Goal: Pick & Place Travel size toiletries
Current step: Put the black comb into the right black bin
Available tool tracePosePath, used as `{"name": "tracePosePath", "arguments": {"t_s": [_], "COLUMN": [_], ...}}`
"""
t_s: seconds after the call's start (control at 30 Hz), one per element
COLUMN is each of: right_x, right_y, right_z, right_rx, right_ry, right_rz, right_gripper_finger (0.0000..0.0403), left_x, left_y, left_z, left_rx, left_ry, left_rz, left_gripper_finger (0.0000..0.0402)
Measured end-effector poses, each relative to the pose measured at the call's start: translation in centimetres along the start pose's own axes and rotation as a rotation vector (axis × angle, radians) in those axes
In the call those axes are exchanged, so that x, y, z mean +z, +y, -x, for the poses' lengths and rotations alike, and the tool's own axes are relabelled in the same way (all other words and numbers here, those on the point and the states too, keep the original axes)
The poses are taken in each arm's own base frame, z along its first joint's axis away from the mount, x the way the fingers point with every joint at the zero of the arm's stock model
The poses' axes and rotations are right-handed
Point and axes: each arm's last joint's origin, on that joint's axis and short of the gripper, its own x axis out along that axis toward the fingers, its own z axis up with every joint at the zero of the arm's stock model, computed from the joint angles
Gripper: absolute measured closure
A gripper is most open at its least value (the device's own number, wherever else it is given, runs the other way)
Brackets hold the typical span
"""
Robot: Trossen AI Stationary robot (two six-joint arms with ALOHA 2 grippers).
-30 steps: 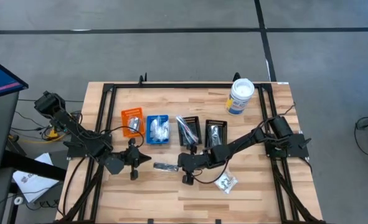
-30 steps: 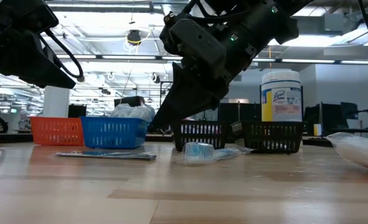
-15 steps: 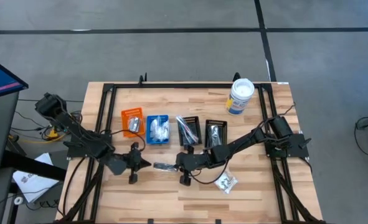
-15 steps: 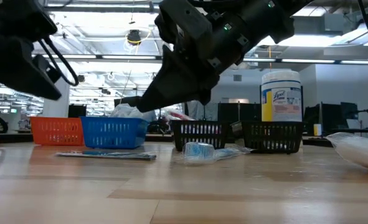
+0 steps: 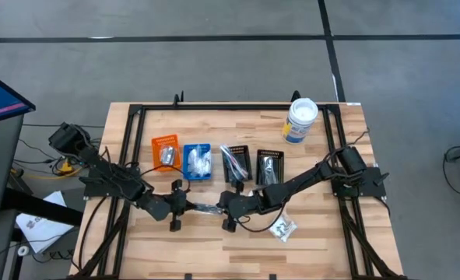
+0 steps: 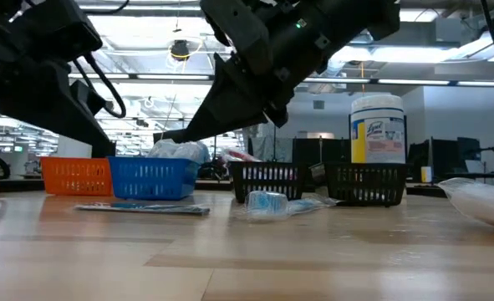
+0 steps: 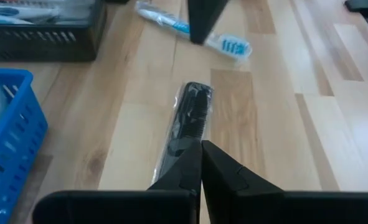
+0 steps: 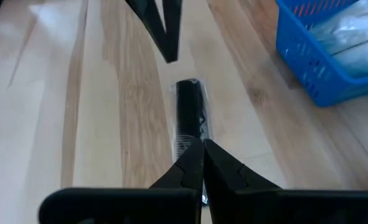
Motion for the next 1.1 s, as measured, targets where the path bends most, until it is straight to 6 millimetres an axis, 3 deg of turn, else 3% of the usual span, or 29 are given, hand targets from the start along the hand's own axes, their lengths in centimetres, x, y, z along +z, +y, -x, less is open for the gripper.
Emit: {"name": "tracePosePath", "arguments": {"t_s": [0.17, 0.27, 0.43, 0.5, 0.57, 0.87, 1.1], "right_x": [-0.2, -1.1, 0.2, 0.3, 0.6, 1.6, 0.4], "right_y": [0.0, 0.8, 4.1, 4.6, 4.8, 3.5, 2.3], "right_z": [-0.4, -1.8, -4.7, -6.1, -6.2, -6.2, -6.3], "right_rx": [0.016, -0.015, -0.04, -0.042, -0.046, -0.084, -0.105], "right_ry": [0.015, 0.096, 0.205, 0.213, 0.23, 0.21, 0.306], "right_rz": [-0.012, 0.053, 0.175, 0.198, 0.223, 0.173, 0.14], "right_gripper_finger": [0.0403, 0.0403, 0.0403, 0.0403, 0.0403, 0.0403, 0.0403], "left_x": [0.0, 0.1, 0.1, 0.0, -0.1, -0.3, -0.3], "left_y": [0.0, 0.0, -0.1, -0.2, -0.2, -0.5, -0.5], "left_z": [0.0, 0.0, 0.0, 0.1, 0.1, 0.3, 0.3], "left_rx": [-0.001, -0.003, -0.014, -0.019, -0.024, -0.037, -0.036], "left_ry": [-0.001, -0.002, -0.009, -0.007, -0.004, -0.002, -0.003], "left_rz": [0.005, 0.007, 0.01, 0.009, 0.005, -0.008, -0.009], "left_gripper_finger": [0.0401, 0.0401, 0.0401, 0.0401, 0.0401, 0.0401, 0.0401]}}
